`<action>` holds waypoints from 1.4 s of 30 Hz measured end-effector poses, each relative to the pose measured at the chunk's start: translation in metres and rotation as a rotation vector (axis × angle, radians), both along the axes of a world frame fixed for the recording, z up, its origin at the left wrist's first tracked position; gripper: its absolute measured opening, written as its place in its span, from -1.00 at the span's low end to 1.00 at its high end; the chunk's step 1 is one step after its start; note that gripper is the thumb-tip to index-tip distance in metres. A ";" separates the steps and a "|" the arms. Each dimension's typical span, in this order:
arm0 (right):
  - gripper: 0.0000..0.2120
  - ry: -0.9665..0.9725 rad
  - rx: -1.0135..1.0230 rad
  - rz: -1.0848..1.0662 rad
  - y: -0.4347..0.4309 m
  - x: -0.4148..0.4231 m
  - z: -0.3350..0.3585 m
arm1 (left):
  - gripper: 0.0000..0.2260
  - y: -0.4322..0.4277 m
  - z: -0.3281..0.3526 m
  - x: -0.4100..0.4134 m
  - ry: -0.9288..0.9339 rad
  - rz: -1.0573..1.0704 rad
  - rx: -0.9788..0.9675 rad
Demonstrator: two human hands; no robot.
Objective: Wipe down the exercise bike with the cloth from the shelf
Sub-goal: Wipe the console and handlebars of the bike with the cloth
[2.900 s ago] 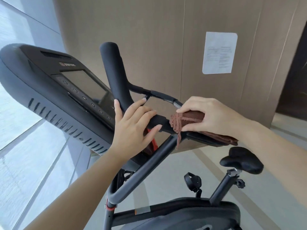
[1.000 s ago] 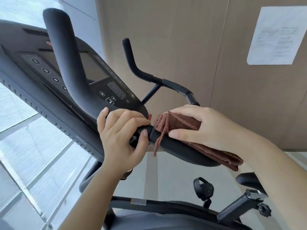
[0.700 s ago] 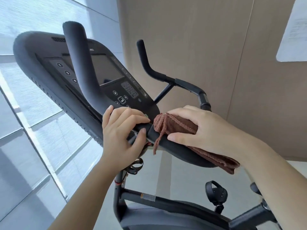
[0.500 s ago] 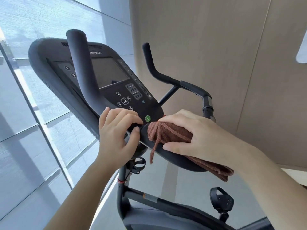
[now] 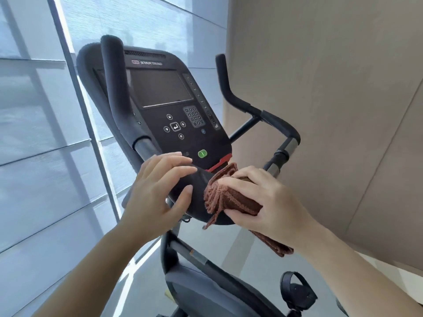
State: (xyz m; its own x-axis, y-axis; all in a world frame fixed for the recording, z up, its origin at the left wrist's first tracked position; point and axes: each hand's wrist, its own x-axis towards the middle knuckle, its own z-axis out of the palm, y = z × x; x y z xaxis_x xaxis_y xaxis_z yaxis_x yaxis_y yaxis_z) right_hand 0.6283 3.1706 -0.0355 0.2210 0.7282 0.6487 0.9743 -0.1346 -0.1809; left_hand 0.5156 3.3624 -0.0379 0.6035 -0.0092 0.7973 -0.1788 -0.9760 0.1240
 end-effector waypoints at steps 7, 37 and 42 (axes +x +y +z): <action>-0.59 0.160 0.105 0.020 -0.019 0.049 -0.004 | -0.75 -0.052 -0.018 0.005 0.025 0.163 -0.011; -0.71 0.020 0.462 -0.083 0.013 0.073 -0.040 | -0.77 -0.058 -0.040 0.043 -0.553 0.302 -0.039; -0.75 -0.020 -0.032 -0.051 0.019 0.089 -0.001 | -0.76 -0.060 -0.039 0.044 -0.564 0.331 -0.031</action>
